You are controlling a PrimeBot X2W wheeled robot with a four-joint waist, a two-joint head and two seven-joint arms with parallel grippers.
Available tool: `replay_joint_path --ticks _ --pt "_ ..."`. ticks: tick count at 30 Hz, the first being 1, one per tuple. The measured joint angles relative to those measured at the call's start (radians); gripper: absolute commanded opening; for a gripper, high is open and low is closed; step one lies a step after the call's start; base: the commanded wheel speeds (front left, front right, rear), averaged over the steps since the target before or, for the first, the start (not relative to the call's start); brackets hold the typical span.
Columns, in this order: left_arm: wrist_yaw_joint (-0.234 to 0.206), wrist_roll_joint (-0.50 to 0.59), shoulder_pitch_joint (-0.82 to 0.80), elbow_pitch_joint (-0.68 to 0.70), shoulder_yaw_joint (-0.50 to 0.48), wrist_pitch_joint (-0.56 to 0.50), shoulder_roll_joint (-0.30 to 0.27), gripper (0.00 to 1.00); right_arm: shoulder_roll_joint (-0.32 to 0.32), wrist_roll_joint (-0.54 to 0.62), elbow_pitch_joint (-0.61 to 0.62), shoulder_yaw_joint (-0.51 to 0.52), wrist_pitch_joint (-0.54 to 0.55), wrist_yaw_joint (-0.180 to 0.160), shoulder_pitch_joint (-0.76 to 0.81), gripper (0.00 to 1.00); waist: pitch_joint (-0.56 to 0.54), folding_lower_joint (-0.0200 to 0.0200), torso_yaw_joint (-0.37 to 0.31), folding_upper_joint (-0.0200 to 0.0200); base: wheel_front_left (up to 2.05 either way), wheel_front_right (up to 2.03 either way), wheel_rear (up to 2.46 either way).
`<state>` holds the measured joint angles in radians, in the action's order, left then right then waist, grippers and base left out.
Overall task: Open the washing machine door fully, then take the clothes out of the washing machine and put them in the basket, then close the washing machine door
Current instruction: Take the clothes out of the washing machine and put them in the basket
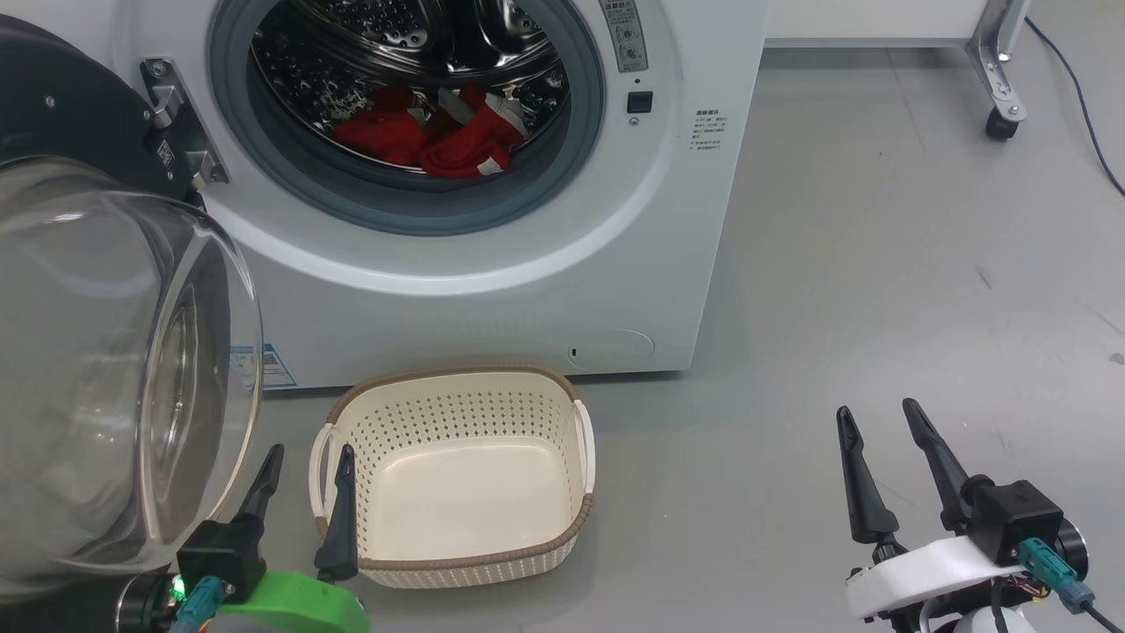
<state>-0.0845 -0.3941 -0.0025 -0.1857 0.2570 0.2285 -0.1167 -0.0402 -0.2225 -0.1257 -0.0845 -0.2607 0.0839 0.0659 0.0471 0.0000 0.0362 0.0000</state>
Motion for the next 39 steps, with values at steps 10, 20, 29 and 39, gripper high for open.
replay_joint_path --ticks 10,20,29,39 --pt "0.000 0.002 0.000 0.005 0.008 0.000 0.000 1.00 0.000 -0.007 0.000 -0.004 0.000 0.000 0.000 1.00 0.007 0.0000 -0.004 0.0000 0.92 -1.14 0.22" --pt "0.000 0.002 -0.001 0.002 0.007 0.000 0.000 1.00 0.000 -0.007 -0.004 -0.003 0.000 0.000 -0.001 1.00 0.006 0.0000 -0.003 0.0000 0.88 -0.88 0.00" --pt "0.000 0.002 -0.001 -0.001 0.008 0.000 0.000 1.00 0.000 -0.007 -0.009 -0.005 0.000 0.001 -0.001 1.00 0.004 0.0000 -0.002 0.0000 0.47 -0.47 0.00" --pt "0.000 0.002 -0.001 -0.006 0.012 0.000 0.000 1.00 0.000 -0.009 -0.016 -0.011 0.000 0.001 -0.001 1.00 -0.001 0.0000 -0.004 0.0000 0.10 -0.10 0.00"
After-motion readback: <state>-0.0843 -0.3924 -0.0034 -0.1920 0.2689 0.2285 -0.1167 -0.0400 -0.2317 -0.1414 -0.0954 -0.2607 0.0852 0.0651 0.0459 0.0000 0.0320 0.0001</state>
